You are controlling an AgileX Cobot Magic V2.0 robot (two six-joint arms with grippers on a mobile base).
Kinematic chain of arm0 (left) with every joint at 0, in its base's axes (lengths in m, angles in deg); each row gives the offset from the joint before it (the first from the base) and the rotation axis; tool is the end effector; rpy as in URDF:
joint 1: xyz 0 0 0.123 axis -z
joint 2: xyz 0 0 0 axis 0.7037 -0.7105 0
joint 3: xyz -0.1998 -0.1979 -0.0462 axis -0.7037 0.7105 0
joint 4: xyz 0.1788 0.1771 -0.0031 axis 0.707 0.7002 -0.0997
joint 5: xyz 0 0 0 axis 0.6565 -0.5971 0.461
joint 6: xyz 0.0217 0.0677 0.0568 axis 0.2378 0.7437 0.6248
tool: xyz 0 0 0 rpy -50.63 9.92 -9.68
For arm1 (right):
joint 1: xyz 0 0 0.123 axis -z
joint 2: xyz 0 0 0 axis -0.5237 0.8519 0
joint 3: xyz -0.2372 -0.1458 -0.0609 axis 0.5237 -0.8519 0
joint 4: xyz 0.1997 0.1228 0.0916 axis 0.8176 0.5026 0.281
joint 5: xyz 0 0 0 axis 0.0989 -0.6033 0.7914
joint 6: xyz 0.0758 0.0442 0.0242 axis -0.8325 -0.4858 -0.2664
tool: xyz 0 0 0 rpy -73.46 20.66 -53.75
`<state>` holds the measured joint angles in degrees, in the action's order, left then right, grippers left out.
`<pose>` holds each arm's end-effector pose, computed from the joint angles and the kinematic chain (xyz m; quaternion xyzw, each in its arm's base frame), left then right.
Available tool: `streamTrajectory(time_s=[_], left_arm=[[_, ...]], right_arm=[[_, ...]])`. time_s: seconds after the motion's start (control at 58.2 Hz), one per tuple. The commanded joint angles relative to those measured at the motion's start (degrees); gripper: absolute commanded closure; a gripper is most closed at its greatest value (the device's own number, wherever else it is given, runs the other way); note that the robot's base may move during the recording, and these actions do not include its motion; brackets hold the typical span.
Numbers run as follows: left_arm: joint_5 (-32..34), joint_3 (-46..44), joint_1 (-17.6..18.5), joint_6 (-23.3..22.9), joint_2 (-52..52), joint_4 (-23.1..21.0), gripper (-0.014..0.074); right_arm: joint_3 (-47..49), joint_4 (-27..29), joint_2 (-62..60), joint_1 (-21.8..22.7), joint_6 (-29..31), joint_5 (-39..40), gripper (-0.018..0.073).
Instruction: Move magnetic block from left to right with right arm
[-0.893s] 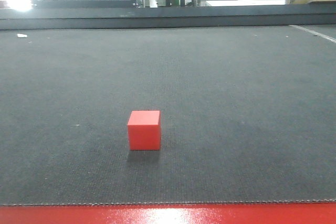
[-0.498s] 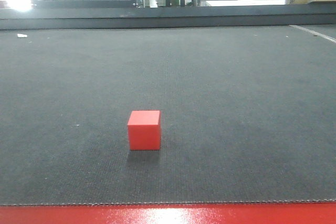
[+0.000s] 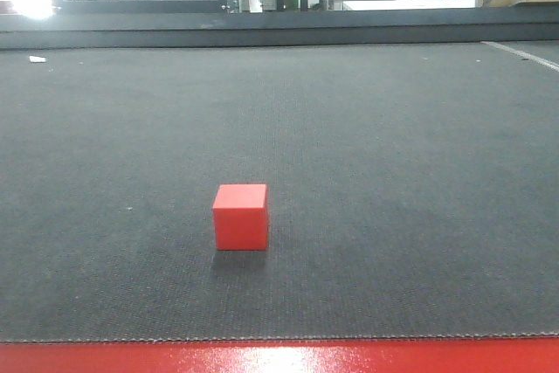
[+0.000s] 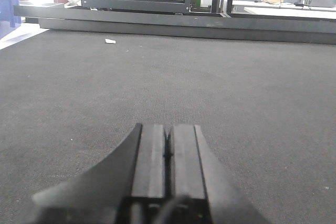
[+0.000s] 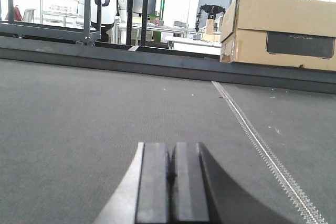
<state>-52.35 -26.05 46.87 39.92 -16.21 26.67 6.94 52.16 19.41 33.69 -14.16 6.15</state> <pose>0.0564 -0.0021 0.2017 0.0005 0.6885 -0.0269 0.7247 0.0559 -0.0016 0.2102 -0.0043 0.6530 -0.0293 0.7568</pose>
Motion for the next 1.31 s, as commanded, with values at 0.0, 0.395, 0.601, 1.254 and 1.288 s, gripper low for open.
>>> streamTrajectory(time_s=[0.0, 0.395, 0.601, 1.254, 1.288], left_arm=[[4.7, 0.6, 0.3, -0.1, 0.4, -0.4, 0.0713], [4.7, 0.6, 0.3, -0.1, 0.4, -0.4, 0.0713], [4.7, 0.6, 0.3, -0.1, 0.4, -0.4, 0.0713], [4.7, 0.6, 0.3, -0.1, 0.4, -0.4, 0.0713], [4.7, 0.6, 0.3, -0.1, 0.4, -0.4, 0.0713]], right_arm=[[3.8, -0.5, -0.3, -0.1, -0.2, 1.5, 0.0494], [20.3, -0.8, 21.4, -1.9, -0.2, -14.5, 0.0494], [25.8, -0.9, 35.5, -11.7, -0.2, -14.9, 0.0494], [57.4, -11.5, 76.4, -34.8, -46.1, -56.8, -0.0069], [60.0, -11.5, 78.4, -36.0, -46.2, -59.2, -0.0064]])
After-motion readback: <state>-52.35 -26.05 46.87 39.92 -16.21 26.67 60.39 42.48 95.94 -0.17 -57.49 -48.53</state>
